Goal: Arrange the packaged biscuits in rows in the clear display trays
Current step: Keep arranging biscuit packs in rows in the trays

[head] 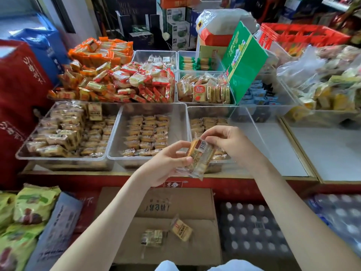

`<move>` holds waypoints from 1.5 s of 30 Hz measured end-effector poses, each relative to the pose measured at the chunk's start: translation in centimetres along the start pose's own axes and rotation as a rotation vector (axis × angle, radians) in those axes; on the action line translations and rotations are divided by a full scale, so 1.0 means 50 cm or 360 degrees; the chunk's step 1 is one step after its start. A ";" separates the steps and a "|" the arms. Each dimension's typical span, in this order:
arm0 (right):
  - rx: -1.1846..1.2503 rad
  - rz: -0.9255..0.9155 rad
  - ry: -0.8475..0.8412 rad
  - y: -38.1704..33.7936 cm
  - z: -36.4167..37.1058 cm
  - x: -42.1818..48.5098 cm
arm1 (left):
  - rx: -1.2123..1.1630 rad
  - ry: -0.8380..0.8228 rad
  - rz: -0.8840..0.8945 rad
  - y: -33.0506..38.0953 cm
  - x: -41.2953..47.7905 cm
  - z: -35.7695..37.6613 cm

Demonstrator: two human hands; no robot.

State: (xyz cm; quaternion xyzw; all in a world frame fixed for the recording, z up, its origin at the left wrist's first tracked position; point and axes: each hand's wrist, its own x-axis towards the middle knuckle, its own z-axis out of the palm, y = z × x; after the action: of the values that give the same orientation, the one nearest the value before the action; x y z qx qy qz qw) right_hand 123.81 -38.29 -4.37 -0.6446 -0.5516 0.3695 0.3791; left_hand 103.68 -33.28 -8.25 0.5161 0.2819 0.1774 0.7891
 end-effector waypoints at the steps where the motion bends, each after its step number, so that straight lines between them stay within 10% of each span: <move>1: 0.0020 0.0006 -0.0006 0.005 -0.004 0.005 | -0.0003 -0.0006 -0.0014 -0.002 0.005 0.002; 10: -0.0177 -0.0062 0.0260 0.065 -0.020 0.060 | 0.0111 0.0299 -0.0073 -0.010 0.078 0.030; 15: 0.0295 0.0490 -0.0239 0.106 -0.066 0.094 | 0.1261 0.0864 0.0283 -0.040 0.159 0.094; 19: 0.0408 0.0656 -0.0159 0.202 -0.124 0.135 | 0.1913 0.0601 0.0796 -0.091 0.244 0.130; 27: -0.0951 0.0508 -0.0390 0.396 -0.220 0.220 | 0.2109 0.0635 0.0021 -0.142 0.380 0.024; 31: -0.1025 0.0609 -0.0404 0.490 -0.159 0.260 | 0.2390 0.0673 -0.0229 -0.164 0.400 -0.021; 41: -0.0478 0.1200 -0.0267 0.494 -0.117 0.286 | 0.2164 0.0616 -0.0081 -0.159 0.380 -0.033; 45: -0.0906 0.0841 -0.0078 0.393 -0.097 0.299 | 0.2127 0.0846 0.0148 -0.130 0.302 -0.156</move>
State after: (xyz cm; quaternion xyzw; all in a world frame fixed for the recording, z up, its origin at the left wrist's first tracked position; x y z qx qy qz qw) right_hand 138.40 -25.93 -20.71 -0.8349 -0.4559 0.3018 0.0634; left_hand 110.46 -21.73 -20.53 0.8394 0.4905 0.1200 0.2010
